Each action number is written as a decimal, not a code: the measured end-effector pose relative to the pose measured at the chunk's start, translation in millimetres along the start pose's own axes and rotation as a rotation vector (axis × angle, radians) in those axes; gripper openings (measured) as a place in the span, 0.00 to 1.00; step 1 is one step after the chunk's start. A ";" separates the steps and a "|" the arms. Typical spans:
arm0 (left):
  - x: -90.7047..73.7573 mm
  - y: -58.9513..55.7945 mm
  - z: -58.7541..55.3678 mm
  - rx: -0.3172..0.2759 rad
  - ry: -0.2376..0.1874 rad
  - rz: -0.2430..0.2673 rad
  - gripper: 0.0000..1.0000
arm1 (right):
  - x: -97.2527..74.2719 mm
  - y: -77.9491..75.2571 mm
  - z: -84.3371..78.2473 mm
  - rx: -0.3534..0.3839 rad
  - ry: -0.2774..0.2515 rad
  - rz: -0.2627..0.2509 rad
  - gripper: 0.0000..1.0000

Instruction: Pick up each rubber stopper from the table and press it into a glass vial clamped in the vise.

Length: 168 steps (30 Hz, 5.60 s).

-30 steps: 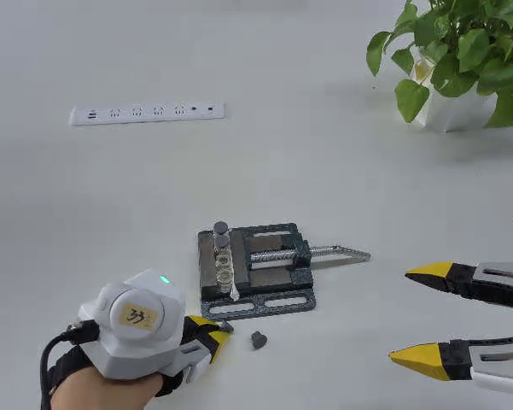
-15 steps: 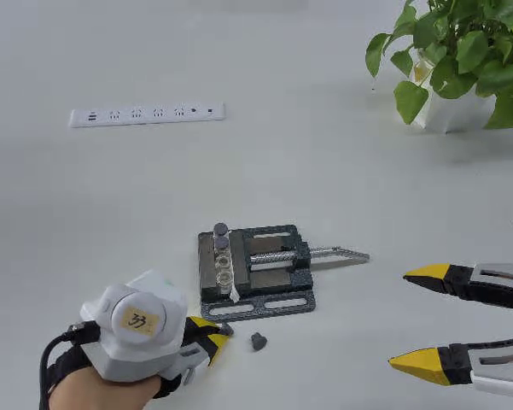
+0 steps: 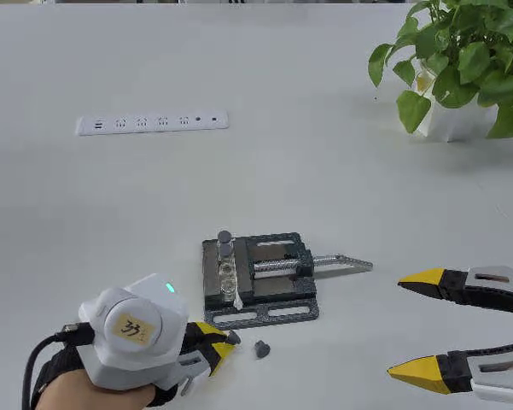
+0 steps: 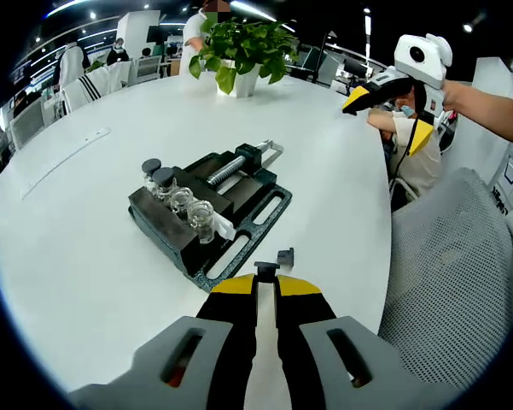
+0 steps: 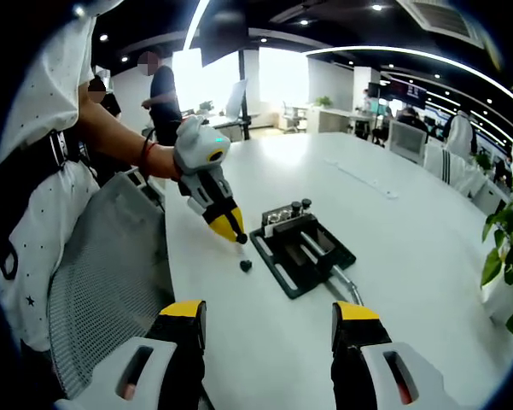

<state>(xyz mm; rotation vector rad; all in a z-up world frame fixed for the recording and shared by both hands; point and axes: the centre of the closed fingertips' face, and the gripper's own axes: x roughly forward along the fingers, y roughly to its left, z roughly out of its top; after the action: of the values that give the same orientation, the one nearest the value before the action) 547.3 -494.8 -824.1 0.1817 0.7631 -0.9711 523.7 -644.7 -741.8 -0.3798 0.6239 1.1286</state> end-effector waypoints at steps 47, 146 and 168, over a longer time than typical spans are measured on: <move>-71.8 -98.2 106.3 0.464 0.026 -0.298 0.03 | 17.7 67.7 102.3 -0.214 -0.103 0.246 0.20; -80.9 -103.9 107.2 0.421 -0.051 -0.354 0.05 | 22.1 76.6 105.5 -0.214 -0.080 0.304 0.06; -93.4 -87.3 98.8 0.318 -0.162 -0.307 0.26 | 23.1 68.9 112.8 -0.225 -0.043 0.290 0.05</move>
<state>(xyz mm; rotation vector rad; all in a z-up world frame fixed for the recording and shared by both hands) 496.3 -527.3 -674.3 0.2629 0.4915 -1.3815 497.3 -536.0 -667.7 -0.4659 0.5258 1.4873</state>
